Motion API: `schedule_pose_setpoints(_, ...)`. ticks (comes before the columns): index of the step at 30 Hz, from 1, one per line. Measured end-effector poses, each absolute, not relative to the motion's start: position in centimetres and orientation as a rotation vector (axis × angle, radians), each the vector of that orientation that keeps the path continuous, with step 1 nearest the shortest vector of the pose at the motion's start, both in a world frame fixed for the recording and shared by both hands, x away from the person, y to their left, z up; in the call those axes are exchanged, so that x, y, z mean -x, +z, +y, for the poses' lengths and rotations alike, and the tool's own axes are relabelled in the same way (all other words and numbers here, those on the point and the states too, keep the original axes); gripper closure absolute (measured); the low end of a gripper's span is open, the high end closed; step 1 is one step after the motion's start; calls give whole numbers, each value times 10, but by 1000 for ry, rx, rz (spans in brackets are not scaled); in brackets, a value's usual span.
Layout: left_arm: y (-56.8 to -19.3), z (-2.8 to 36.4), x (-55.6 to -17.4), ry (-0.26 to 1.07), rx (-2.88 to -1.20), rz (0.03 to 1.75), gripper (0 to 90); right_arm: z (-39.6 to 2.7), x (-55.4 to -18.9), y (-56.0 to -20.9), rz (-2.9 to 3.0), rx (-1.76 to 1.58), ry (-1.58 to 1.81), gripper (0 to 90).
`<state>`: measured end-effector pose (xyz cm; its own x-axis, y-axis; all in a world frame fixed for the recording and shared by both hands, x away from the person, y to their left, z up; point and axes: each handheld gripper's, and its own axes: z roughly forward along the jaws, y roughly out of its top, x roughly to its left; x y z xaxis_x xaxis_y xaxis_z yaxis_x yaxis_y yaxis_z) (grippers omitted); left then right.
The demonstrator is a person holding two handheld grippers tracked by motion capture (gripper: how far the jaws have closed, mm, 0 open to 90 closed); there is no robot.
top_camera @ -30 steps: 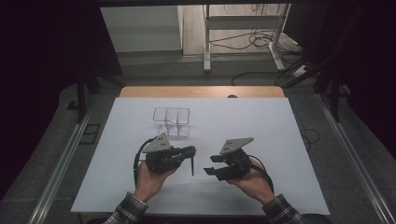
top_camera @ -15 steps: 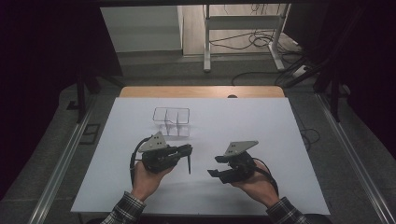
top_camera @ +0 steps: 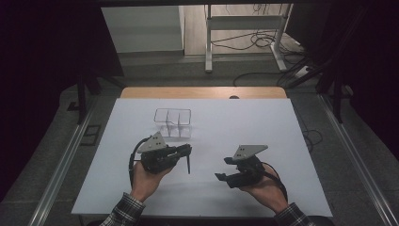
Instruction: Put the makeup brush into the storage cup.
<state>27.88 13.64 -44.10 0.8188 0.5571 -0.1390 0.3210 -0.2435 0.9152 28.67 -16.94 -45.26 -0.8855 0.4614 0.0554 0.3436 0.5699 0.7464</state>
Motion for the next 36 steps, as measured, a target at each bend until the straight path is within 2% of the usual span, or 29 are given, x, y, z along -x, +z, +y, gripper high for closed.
schedule_pose_setpoints(36,-428,167,-286,329,-1797,747,842,-220,-261,-455,2511,-778,1181,174)
